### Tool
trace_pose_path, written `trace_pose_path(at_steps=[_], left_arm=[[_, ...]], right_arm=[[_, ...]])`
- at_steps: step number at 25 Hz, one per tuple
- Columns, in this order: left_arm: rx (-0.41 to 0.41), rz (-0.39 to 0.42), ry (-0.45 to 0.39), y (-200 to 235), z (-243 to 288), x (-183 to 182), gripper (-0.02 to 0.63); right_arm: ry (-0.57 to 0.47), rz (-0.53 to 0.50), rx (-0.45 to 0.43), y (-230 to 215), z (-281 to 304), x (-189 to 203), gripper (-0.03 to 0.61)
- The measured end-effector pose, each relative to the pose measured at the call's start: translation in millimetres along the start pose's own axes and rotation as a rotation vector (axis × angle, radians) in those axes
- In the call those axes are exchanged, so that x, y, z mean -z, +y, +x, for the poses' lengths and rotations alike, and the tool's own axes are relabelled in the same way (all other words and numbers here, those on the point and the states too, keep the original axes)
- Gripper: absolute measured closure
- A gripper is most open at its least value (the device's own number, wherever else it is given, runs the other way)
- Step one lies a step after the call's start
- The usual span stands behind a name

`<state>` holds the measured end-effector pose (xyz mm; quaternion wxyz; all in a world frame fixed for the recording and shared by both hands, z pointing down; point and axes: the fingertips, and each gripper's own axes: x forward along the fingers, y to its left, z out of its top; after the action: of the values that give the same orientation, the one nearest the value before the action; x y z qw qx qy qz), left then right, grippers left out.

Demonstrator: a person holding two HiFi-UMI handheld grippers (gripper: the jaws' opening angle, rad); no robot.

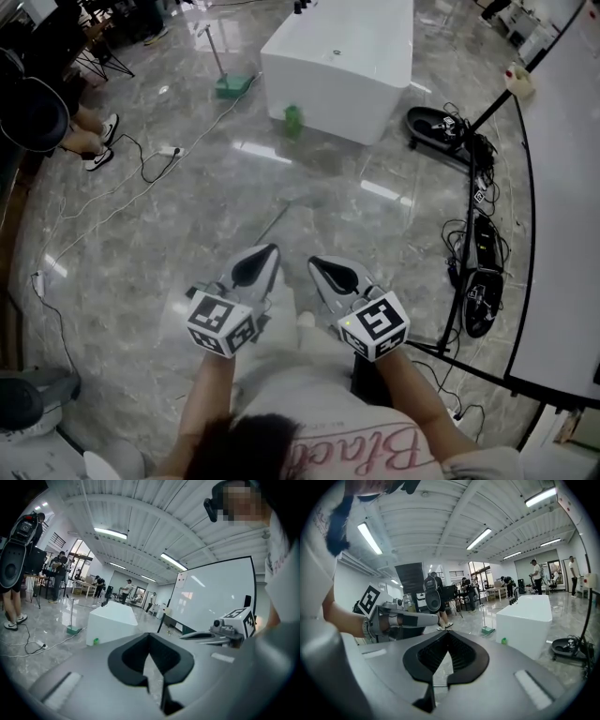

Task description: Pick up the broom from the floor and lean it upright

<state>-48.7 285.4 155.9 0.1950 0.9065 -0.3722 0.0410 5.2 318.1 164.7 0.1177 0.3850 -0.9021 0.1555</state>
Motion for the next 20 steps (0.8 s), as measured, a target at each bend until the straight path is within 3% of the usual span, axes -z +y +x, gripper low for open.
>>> trace_pose_path(at_steps=[11,16,20], left_arm=[[0.01,-0.05,0.025,82.0,80.0,-12.8,0.614],[0.03,-0.054,0.085,134.1,124.4,-13.7,0.614],[0.077,-0.081,0.17,169.9,160.5,7.6,0.614]], right_arm=[[0.064,0.011,0.062,-86.0,71.3,-18.4,0.577],[0.1,0.012,0.071,-131.9,124.3,-28.1,0.577],[0.169,-0.006,0.083,-164.9,170.5,-12.8,0.577]])
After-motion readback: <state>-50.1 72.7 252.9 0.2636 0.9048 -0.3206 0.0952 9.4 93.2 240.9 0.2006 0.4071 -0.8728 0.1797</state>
